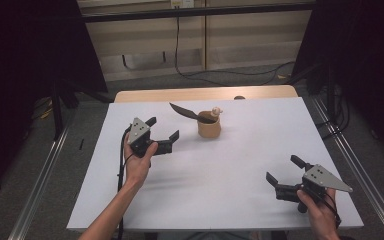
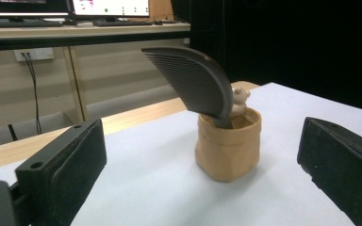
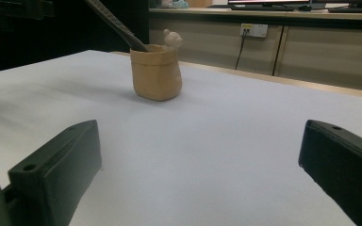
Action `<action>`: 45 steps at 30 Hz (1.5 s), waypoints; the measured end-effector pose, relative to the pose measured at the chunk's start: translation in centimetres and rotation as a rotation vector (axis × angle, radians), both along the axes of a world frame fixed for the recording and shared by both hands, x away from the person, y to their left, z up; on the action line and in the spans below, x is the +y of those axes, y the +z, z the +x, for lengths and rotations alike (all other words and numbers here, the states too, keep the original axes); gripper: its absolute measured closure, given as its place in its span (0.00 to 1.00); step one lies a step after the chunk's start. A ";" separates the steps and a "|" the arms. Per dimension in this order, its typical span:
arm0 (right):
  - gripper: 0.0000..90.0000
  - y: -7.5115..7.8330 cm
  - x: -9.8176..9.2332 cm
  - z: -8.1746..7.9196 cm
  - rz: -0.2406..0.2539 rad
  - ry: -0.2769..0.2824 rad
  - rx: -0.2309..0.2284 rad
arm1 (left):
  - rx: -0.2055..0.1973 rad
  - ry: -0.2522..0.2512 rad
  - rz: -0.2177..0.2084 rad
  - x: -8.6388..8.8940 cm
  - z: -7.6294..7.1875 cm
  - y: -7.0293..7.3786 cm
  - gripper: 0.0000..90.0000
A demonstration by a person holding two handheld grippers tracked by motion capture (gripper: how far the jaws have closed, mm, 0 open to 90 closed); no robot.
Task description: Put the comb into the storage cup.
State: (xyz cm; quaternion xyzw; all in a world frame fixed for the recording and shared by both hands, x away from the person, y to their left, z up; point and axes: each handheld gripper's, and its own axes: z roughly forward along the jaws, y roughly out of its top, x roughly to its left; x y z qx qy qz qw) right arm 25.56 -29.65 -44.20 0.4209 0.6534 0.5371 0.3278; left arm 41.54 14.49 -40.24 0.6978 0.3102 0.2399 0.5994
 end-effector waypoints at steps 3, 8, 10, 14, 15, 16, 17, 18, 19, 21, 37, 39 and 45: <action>0.00 0.0 0.0 0.0 -0.001 0.000 -0.006 | 0.004 0.006 -0.005 0.5 -0.4 -0.2 0.02; 0.00 0.2 -0.1 -0.1 0.002 -0.011 -0.017 | 0.013 0.019 -0.027 1.3 -1.3 -0.5 0.02; 0.00 0.1 -0.1 -0.1 0.000 -0.010 -0.016 | 0.023 0.017 -0.044 1.8 -1.4 -0.5 0.02; 0.00 0.1 -0.1 -0.1 0.000 -0.010 -0.016 | 0.021 0.029 -0.043 2.6 -2.1 -0.7 0.02; 0.00 0.1 -0.1 0.0 0.003 -0.013 -0.016 | 0.017 0.035 -0.042 2.8 -2.4 -0.8 0.02; 0.00 0.1 -0.1 0.0 0.002 -0.015 -0.016 | 0.015 0.038 -0.044 2.9 -2.5 -0.8 0.02; 0.00 0.1 -0.1 0.0 0.001 -0.015 -0.015 | 0.003 0.035 -0.044 3.1 -2.7 -0.8 0.02; 0.00 0.1 0.0 0.0 0.002 -0.013 -0.014 | -0.003 0.038 -0.047 3.2 -2.9 -0.8 0.02; 0.00 0.1 0.0 0.0 0.001 -0.011 -0.015 | -0.014 0.041 -0.032 3.4 -3.1 -0.7 0.02; 0.00 0.1 0.0 0.0 0.011 -0.011 -0.015 | -0.021 0.047 -0.023 3.7 -3.4 -0.7 0.02; 0.00 0.1 0.0 0.0 -0.007 -0.021 -0.018 | 0.027 0.108 0.028 5.0 -6.4 -1.9 0.03; 0.00 0.1 0.1 -0.1 -0.010 -0.024 -0.019 | 0.014 0.111 0.026 5.3 -6.7 -1.9 0.03; 0.00 0.1 0.1 -0.1 -0.009 -0.037 -0.021 | 0.046 0.122 -0.007 6.1 -7.5 -2.2 0.04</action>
